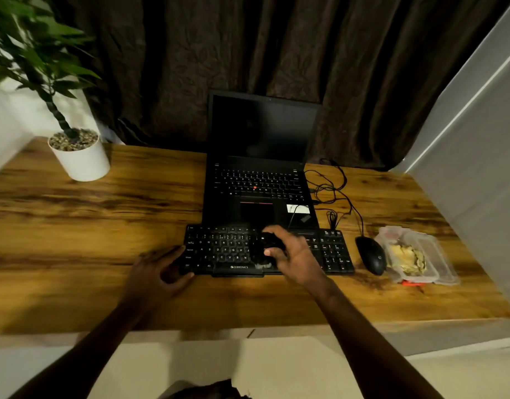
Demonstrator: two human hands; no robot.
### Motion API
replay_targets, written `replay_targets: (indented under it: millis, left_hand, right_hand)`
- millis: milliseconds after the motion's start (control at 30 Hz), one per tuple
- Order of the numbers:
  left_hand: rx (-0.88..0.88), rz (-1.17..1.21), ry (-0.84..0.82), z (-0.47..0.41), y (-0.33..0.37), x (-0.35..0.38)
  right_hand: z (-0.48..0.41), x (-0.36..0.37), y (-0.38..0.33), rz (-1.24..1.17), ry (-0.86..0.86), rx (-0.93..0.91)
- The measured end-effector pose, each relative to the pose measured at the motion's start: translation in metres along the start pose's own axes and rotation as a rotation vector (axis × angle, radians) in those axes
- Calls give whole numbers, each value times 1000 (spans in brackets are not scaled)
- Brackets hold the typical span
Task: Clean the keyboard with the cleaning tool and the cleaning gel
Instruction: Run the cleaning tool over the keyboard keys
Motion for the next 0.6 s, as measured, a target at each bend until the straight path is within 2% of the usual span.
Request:
replay_targets:
  millis: [200, 500, 600]
  left_hand:
    - [-26, -18, -27, -1, -11, 9]
    - [-64, -15, -50, 1, -10, 6]
    - [-69, -17, -82, 1, -14, 11]
  right_hand:
    - [-14, 22, -26, -63, -47, -62]
    - [1, -10, 13, 38, 14, 154]
    - [3, -7, 6, -8, 41, 136]
Point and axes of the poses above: each hand's wrist, its own z-axis away from the middle knuckle, its own x-axis out of the palm, y = z × x, the point moved 7 cm from there along -z, towards the middle knuckle, and after that the axes turned 5 degrees about -z, right-handed, at the moved point
